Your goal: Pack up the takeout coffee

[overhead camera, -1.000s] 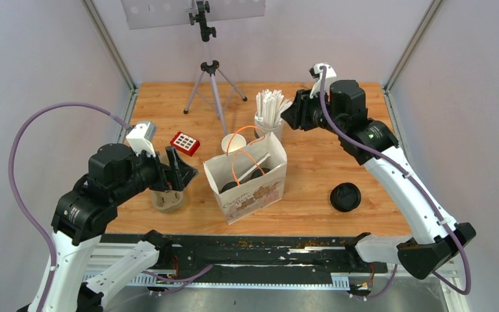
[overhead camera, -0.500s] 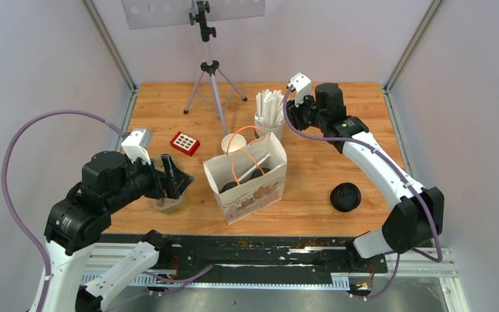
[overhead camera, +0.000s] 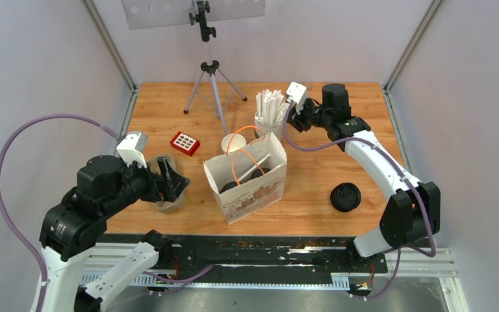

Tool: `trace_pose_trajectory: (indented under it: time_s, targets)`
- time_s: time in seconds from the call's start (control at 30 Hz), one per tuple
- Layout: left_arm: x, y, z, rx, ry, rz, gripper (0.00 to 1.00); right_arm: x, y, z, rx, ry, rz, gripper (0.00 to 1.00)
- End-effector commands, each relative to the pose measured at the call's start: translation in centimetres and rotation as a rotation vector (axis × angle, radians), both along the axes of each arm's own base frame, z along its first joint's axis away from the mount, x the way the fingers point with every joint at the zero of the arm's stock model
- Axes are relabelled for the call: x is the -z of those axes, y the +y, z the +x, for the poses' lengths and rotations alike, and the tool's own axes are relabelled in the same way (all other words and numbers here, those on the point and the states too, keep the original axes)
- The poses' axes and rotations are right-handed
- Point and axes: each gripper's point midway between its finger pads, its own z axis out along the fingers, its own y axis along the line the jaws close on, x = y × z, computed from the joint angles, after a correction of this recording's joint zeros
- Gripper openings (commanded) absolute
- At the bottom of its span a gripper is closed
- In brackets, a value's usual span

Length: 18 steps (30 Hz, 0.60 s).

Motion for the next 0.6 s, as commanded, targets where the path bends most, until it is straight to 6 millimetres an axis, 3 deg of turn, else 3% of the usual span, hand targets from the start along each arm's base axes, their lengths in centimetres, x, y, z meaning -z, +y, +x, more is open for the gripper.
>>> trace_pose_trajectory:
  time_s: [0.0, 0.17, 0.33, 0.57]
  targets:
    - [-1.0, 0.7, -0.3, -0.022, -0.038, 0.002, 1.0, -1.8, 1.3, 1.0, -0.13, -0.137, -0.03, 0.38]
    - [-1.1, 0.9, -0.4, -0.029, -0.041, 0.002, 1.0, -1.0, 1.3, 1.6, -0.157, -0.159, -0.078, 0.37]
    - [-0.7, 1.3, -0.5, -0.037, -0.035, 0.025, 1.0, -0.6, 1.6, 2.0, -0.184, -0.169, -0.097, 0.28]
    - [-0.5, 1.2, -0.3, -0.034, -0.033, 0.031, 1.0, -0.5, 2.0, 2.4, -0.209, -0.178, -0.104, 0.3]
